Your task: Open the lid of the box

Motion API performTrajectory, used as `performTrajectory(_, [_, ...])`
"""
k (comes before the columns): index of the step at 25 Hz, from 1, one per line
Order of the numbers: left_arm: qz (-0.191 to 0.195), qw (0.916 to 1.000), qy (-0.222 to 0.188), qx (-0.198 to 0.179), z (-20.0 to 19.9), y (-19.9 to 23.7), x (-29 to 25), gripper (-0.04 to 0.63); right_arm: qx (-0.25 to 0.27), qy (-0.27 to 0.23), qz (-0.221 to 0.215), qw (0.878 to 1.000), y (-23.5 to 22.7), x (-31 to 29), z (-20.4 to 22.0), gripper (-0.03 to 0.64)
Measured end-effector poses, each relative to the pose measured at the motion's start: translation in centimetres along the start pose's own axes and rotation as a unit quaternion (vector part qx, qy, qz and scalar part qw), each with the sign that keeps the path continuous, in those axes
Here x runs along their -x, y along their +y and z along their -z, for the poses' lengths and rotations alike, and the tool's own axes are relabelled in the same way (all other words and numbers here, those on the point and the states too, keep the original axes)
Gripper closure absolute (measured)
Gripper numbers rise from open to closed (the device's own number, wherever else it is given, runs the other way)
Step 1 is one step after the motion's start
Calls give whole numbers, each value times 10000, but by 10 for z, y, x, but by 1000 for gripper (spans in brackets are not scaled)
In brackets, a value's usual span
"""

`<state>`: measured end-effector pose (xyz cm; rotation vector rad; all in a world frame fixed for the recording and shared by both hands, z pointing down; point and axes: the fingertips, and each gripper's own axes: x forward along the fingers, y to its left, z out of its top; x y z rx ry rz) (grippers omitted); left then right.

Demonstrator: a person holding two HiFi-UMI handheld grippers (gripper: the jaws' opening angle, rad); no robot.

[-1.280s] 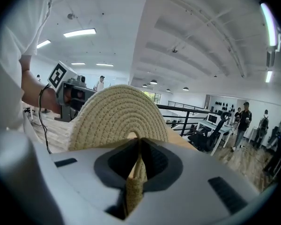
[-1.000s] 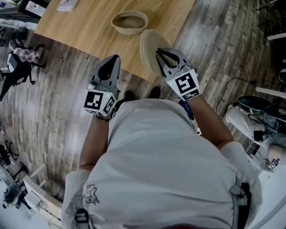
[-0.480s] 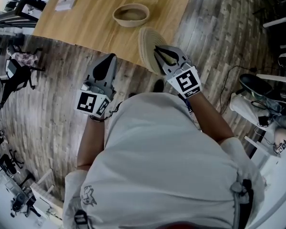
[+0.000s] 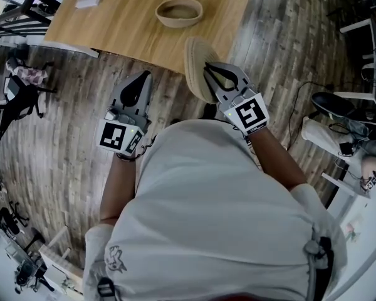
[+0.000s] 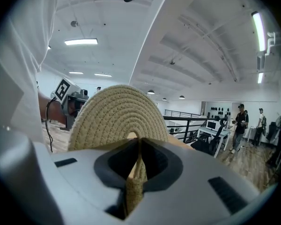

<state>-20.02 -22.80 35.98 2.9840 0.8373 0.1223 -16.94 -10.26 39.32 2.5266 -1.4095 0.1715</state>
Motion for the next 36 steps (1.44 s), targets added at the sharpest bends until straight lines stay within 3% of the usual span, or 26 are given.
performTrajectory(13, [142,9998,-57,96,7,1,63,589,-216,-246,238,9992,57,8,-20,589])
performTrajectory(23, [318,9994,-147,30,10,-10,85,589,-387,-226,407,9982,80,21,-18,588])
performTrajectory(28, [347,9993,-116,57,16,7,79,589,-378,-200,348,9985,78,-1,-15,589])
performTrajectory(36, [339,9994,-45,108,19,-20,102,589,-343,-191,369,9985,94,30,-20,588])
